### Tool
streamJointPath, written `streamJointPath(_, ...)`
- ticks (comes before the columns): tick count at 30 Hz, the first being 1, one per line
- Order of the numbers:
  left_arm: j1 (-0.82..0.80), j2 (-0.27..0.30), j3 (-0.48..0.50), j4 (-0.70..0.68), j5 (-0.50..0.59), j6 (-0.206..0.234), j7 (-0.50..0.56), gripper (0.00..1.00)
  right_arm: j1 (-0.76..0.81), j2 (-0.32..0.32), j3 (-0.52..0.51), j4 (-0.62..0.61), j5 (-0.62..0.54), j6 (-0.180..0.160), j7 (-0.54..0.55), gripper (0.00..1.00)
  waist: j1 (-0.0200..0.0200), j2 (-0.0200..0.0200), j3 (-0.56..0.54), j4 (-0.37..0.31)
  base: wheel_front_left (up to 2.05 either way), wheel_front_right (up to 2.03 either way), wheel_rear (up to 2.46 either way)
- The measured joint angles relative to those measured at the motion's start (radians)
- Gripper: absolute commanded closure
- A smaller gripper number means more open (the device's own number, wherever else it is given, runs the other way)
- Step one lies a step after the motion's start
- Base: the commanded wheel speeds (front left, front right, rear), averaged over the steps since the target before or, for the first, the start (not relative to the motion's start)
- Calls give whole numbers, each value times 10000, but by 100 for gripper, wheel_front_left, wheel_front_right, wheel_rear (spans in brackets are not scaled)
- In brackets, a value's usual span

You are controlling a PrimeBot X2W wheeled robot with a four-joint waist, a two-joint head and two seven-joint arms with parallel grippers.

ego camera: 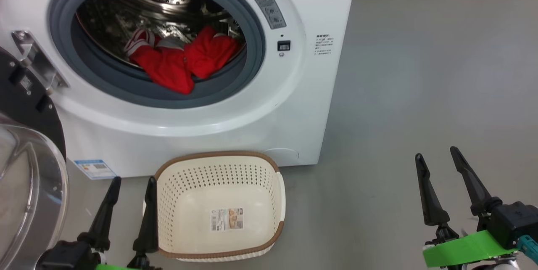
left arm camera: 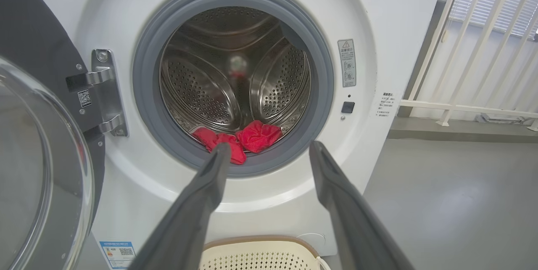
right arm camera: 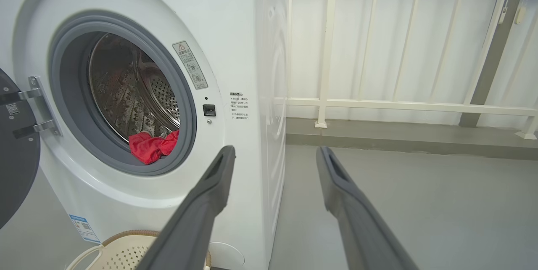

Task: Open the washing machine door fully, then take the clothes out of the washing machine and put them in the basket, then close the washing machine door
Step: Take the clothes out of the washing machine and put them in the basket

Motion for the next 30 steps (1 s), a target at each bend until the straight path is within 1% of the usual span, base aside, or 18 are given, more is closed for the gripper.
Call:
streamJointPath(10, -1009, -234, 4, -31, -2, 15, -35, 0, -458, -2, -35, -155, -144, 0, -2, 0, 1, 0, 1032, 207, 0, 0, 0)
streamJointPath(14, -1618, -328, -54, 90, -6, 201, -35, 0, -693, -6, -63, -167, -146, 0, -2, 0, 0, 0, 1451, 261, 0, 0, 0)
streamJointPath(18, -2350, -359, -242, 349, 23, 270, -33, 0, -872, -8, -46, -176, -146, 0, -2, 0, 0, 0, 1859, 266, 0, 0, 0)
streamJointPath(23, -3558, -341, -257, 675, 102, 357, 27, 0, -1135, -12, -10, -232, -140, 0, -2, 0, 1, 0, 2398, 192, 0, 0, 0)
streamJointPath(30, -5167, -194, -180, 1760, 8, 339, 38, 0, -1512, -21, -15, -238, -125, 0, -2, 0, 0, 0, 3183, -22, 0, 0, 0)
